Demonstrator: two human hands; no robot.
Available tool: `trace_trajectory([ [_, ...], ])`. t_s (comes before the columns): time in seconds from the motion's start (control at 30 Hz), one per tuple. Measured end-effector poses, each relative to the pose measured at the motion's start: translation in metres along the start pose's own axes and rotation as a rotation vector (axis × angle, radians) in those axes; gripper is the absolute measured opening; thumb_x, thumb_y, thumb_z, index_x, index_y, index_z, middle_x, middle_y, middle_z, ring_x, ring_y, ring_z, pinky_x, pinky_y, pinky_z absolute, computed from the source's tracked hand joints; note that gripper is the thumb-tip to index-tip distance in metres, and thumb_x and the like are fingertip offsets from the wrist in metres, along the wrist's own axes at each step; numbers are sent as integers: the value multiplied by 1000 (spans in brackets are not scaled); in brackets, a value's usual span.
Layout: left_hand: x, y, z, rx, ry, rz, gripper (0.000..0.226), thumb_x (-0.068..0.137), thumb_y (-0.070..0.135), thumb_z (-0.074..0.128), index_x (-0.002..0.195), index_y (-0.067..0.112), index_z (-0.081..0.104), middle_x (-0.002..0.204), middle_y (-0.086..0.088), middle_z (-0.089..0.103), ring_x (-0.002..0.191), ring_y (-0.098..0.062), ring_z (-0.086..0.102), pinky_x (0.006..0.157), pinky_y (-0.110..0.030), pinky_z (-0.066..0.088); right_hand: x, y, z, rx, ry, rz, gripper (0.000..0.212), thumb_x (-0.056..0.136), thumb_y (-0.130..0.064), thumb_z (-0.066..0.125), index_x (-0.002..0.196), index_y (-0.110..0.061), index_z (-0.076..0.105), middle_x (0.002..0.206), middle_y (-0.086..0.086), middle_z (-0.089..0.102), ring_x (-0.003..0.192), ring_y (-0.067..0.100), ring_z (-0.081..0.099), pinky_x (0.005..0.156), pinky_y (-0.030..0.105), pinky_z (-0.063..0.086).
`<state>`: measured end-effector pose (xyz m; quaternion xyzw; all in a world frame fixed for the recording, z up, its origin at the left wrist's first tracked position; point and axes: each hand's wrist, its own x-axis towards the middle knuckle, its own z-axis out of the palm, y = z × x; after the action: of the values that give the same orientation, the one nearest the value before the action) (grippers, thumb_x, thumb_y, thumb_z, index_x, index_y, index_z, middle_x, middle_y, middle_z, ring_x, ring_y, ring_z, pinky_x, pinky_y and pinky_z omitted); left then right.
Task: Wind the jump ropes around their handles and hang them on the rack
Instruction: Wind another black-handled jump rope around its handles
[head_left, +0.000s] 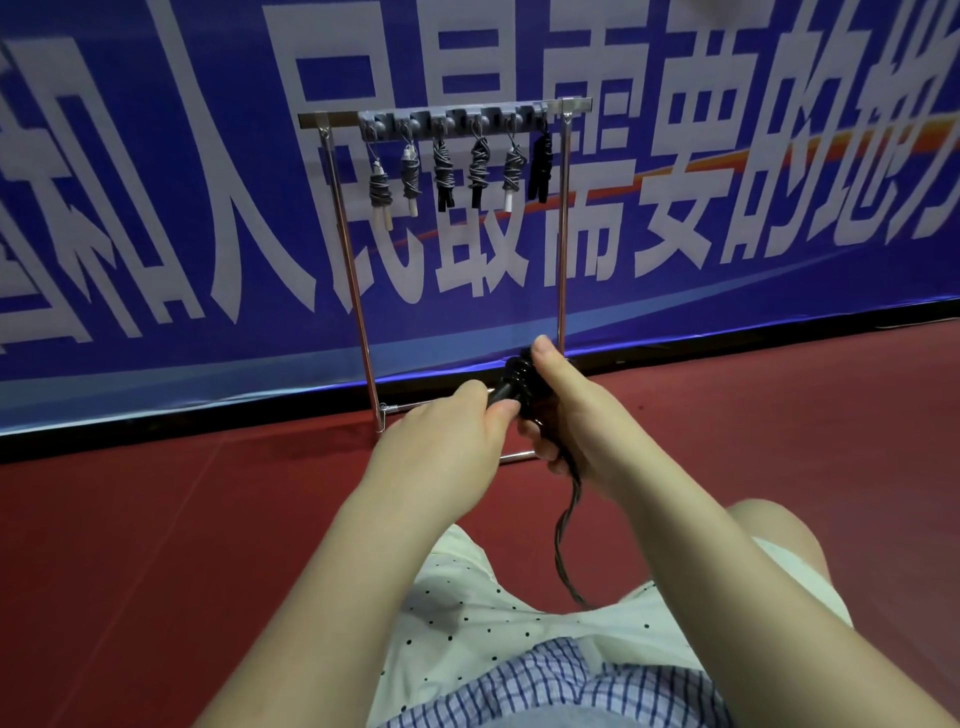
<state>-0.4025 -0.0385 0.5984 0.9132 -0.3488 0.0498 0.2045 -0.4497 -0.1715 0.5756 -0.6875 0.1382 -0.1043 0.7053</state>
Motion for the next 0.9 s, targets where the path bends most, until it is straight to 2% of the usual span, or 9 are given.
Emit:
trace_trajectory([
  [0.1, -2, 5, -1, -40, -43, 53, 27, 97, 48, 36, 94, 23, 43, 77, 4, 50, 72, -18, 51, 55, -33, 31, 3, 2, 2, 86, 117, -56, 45, 87, -55, 50, 65, -16, 56, 52, -2, 42, 45, 12, 32, 47, 25, 22],
  [0.2, -4, 5, -9, -480, -240, 12, 22, 93, 46, 46, 95, 25, 53, 75, 6, 59, 66, -13, 58, 62, -32, 46, 6, 1, 0, 261, 149, -183, 36, 65, -53, 58, 52, -19, 57, 51, 0, 41, 43, 11, 31, 46, 23, 22],
  [0.3, -7, 4, -11, -959, -434, -18, 21, 95, 35, 52, 93, 15, 58, 74, -1, 68, 67, -19, 66, 68, -32, 52, 5, 3, -3, 417, 27, -366, 42, 52, -55, 60, 57, -13, 57, 48, 1, 44, 37, 9, 33, 38, 17, 24],
  [0.43, -8, -2, 0, -1521, -929, -52, 45, 77, 51, 62, 93, 10, 71, 76, -6, 70, 66, -20, 69, 63, -29, 55, 5, 5, -5, 481, -253, -483, 56, 49, -67, 72, 63, -14, 65, 39, -4, 47, 34, 12, 39, 43, 26, 24],
  [0.5, -4, -5, 4, -1649, -1082, -6, 49, 78, 56, 62, 98, 12, 71, 73, 0, 66, 61, -14, 64, 64, -27, 53, 6, 5, -6, 449, -276, -498, 63, 51, -69, 71, 69, -9, 62, 38, -6, 49, 38, 12, 45, 47, 27, 29],
  [0.6, 0, -3, 4, -1640, -1038, -94, 37, 80, 51, 59, 85, 15, 67, 55, 7, 49, 43, -6, 47, 51, -20, 43, 7, 5, -9, 357, -206, -473, 64, 47, -74, 71, 68, -14, 66, 47, -7, 55, 45, 8, 50, 48, 22, 38],
  [0.73, -5, 1, -1, -1441, -734, -159, 32, 81, 47, 45, 80, 15, 51, 48, 8, 38, 36, -6, 34, 44, -18, 34, 6, 1, -14, 148, -232, -323, 90, 44, -85, 65, 82, -5, 54, 48, -4, 43, 42, 9, 33, 46, 23, 25],
  [0.83, -5, -1, 3, -1293, -553, -157, 31, 96, 39, 41, 84, 14, 53, 50, 6, 41, 39, -9, 36, 45, -19, 36, 6, 1, -18, 41, -291, -274, 71, 56, -84, 61, 62, -14, 48, 52, -4, 37, 43, 9, 26, 44, 21, 21],
  [0.9, -4, 0, 5, -1173, -447, -162, 31, 100, 34, 40, 81, 14, 55, 51, 5, 43, 40, -10, 38, 45, -19, 36, 5, 2, -20, -3, -270, -243, 64, 69, -78, 55, 65, -15, 50, 55, -5, 37, 45, 9, 23, 43, 21, 19],
])
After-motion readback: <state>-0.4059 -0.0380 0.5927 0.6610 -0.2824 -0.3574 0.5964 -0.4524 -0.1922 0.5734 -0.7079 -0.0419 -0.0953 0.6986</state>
